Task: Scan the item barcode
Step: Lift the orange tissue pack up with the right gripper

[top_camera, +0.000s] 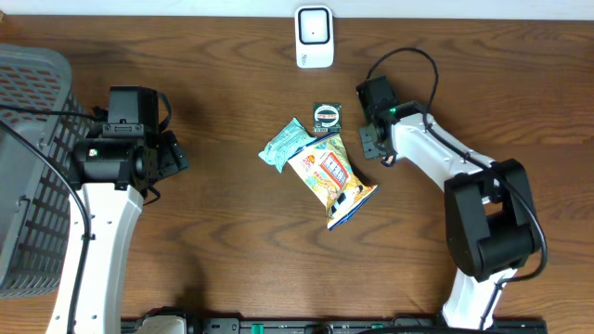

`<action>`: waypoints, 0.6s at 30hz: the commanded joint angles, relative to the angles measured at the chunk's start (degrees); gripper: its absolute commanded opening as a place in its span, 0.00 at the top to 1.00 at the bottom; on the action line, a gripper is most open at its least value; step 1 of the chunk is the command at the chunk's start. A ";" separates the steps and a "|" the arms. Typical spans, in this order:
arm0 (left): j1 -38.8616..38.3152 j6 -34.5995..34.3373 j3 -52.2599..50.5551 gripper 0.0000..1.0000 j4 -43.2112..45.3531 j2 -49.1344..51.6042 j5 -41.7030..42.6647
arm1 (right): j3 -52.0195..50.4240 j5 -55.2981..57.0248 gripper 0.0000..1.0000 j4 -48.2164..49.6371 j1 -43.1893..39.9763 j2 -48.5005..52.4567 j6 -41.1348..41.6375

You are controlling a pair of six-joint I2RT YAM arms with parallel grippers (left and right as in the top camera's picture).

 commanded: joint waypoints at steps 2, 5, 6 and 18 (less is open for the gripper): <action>0.22 0.50 0.13 0.02 -0.15 0.04 -1.20 | -0.98 0.26 0.53 0.63 0.35 3.04 -0.94; 0.22 0.50 0.13 0.02 -0.15 0.04 -1.20 | -0.92 -0.24 0.91 0.33 0.35 3.37 0.07; 0.22 0.50 0.13 0.02 -0.15 0.04 -1.18 | -0.59 -1.42 0.99 -0.11 0.37 2.93 1.01; 0.22 0.50 0.13 0.02 -0.15 0.02 -1.20 | 9.25 -49.48 0.99 -6.56 -3.91 -1.11 -1.88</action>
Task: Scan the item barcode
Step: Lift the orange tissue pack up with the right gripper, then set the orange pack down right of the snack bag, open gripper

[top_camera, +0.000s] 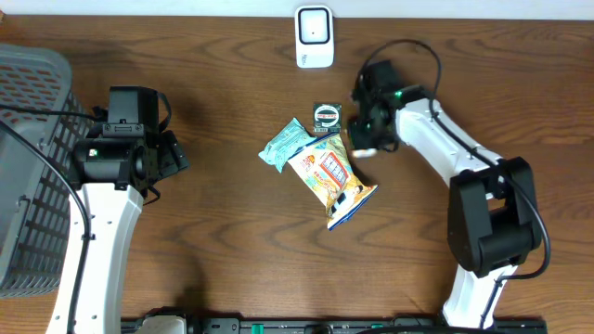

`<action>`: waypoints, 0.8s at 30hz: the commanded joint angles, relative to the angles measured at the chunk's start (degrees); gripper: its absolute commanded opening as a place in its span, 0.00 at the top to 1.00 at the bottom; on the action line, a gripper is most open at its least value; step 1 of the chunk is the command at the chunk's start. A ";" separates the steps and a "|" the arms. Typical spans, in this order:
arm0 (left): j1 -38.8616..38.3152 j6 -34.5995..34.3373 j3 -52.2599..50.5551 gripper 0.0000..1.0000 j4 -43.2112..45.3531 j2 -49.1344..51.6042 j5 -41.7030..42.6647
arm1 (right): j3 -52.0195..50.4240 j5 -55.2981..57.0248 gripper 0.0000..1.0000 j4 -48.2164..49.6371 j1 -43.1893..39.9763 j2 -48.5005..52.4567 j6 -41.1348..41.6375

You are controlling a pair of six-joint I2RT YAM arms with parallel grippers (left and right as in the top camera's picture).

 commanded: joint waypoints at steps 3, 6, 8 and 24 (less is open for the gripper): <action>0.22 0.50 0.13 0.02 -0.17 0.04 -1.16 | 0.00 -29.64 0.99 -0.96 -3.02 -2.08 -2.84; 0.22 0.50 0.13 0.02 -0.17 0.04 -1.16 | -3.39 -31.15 0.99 -0.20 -4.63 -2.08 -2.78; 0.22 0.50 0.13 0.02 -0.17 0.04 -1.16 | -7.15 -34.80 0.99 2.14 -6.54 -2.05 -2.75; 0.22 0.48 0.13 0.03 -0.17 0.04 -1.18 | -13.75 -32.11 0.62 2.73 -25.24 -1.46 -2.10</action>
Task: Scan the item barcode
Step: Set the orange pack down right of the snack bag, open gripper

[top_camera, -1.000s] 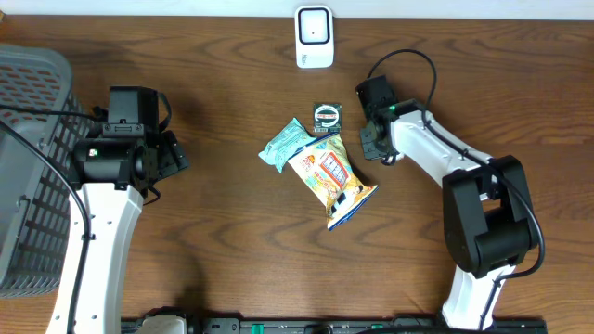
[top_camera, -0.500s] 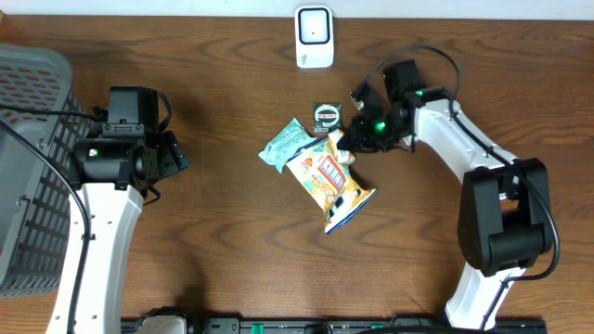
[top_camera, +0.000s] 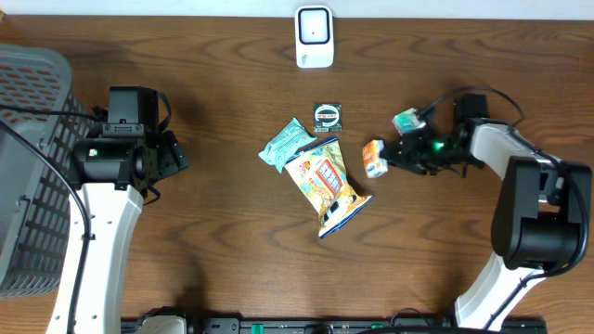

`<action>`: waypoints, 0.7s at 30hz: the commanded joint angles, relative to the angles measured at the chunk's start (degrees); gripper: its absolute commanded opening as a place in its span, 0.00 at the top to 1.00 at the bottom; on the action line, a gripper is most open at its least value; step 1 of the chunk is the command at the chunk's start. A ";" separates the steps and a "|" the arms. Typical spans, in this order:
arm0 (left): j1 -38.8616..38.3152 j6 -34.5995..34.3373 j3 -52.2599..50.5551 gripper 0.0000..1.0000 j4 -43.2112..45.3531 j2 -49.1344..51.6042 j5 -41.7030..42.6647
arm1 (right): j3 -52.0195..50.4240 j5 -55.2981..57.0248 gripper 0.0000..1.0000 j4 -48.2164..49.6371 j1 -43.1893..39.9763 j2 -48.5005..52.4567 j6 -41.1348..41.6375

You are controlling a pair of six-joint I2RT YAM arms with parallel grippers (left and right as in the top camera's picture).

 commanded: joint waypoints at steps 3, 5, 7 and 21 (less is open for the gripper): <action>0.22 0.50 0.13 0.02 -0.20 0.02 -1.16 | 11.06 15.28 0.55 -13.86 -1.64 -0.50 -3.17; 0.22 0.50 0.13 0.02 -0.20 0.04 -1.18 | 16.11 21.40 0.53 -19.82 -1.46 -0.50 -3.48; 0.22 0.50 0.13 0.02 -0.20 0.04 -1.16 | 20.15 24.48 0.50 -24.48 -1.29 -0.50 -3.52; 0.22 0.50 0.13 0.02 -0.20 0.04 -1.16 | 23.80 27.52 0.01 -28.20 6.51 -0.50 -4.92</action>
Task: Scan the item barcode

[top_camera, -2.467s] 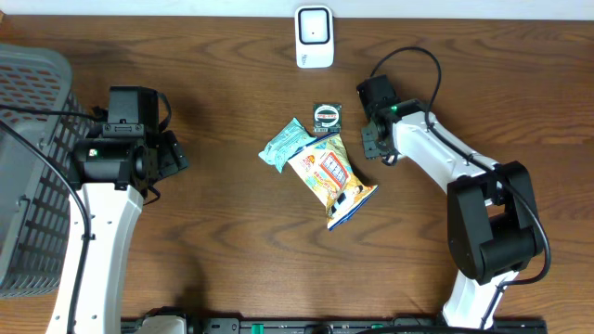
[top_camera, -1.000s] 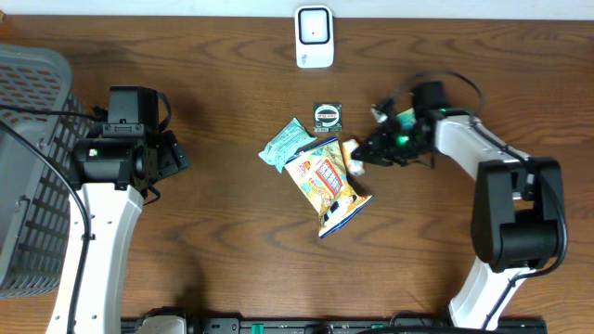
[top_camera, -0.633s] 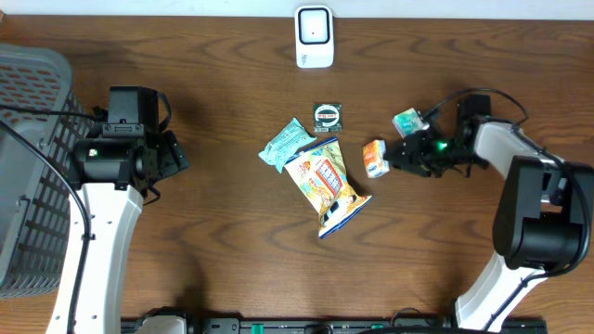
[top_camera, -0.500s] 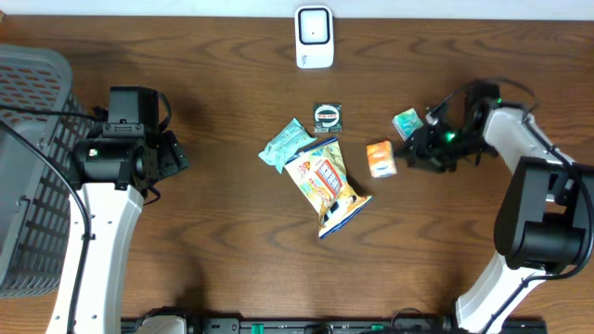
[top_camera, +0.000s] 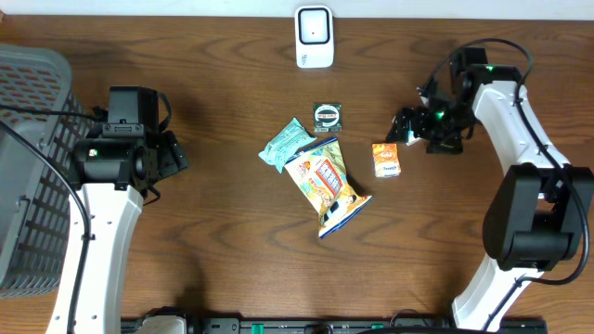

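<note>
A white barcode scanner (top_camera: pixel 314 37) stands at the table's far edge. A small orange packet (top_camera: pixel 386 159) lies flat on the wood, right of the pile. My right gripper (top_camera: pixel 407 129) hovers just up and right of it, apart from it, fingers seemingly open and holding nothing. The pile holds a yellow snack bag (top_camera: pixel 327 183), a teal packet (top_camera: pixel 286 144) and a small black square item with a round label (top_camera: pixel 327 114). My left gripper (top_camera: pixel 174 154) rests far left, away from all items; its jaws are too dark to read.
A grey mesh basket (top_camera: pixel 28 167) fills the left edge of the table. The right arm's cable loops above the arm near the far right. Bare wood lies between the scanner and the pile.
The orange packet, then at the right gripper's tip, now lies alone on the table slightly further right. The right gripper has let it go and moved up and right. The left arm is unchanged.
The right gripper was first beside the snack bag's upper right corner, then closer against it. Then it was out to the right with a small orange packet at its tip, and the snack bag had shifted slightly. Now the packet lies free on the table.
</note>
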`<action>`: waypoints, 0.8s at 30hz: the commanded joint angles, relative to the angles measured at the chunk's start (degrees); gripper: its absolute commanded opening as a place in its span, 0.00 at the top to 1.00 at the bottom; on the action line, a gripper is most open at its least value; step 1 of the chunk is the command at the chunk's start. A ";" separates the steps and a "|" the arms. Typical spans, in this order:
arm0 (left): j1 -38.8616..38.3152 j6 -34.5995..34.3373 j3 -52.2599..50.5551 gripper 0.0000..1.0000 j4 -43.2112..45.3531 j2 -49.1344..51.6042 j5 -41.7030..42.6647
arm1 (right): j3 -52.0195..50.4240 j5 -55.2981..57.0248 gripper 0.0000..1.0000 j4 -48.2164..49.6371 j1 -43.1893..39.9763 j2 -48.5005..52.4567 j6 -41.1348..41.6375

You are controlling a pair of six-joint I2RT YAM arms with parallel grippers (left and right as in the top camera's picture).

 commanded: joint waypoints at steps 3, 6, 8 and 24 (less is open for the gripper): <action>0.22 0.50 0.13 0.02 -0.15 0.04 -1.18 | 0.11 0.98 0.01 2.16 2.67 -0.44 1.81; 0.22 0.50 0.13 0.02 -0.15 0.04 -1.16 | -0.28 2.73 0.01 2.86 4.50 -0.44 1.88; 0.22 0.50 0.13 0.02 -0.15 0.04 -1.18 | -0.50 2.69 0.01 2.82 5.42 -0.44 1.88; 0.22 0.50 0.13 0.02 -0.15 0.04 -1.16 | -2.14 5.95 0.11 2.95 6.64 -0.44 1.88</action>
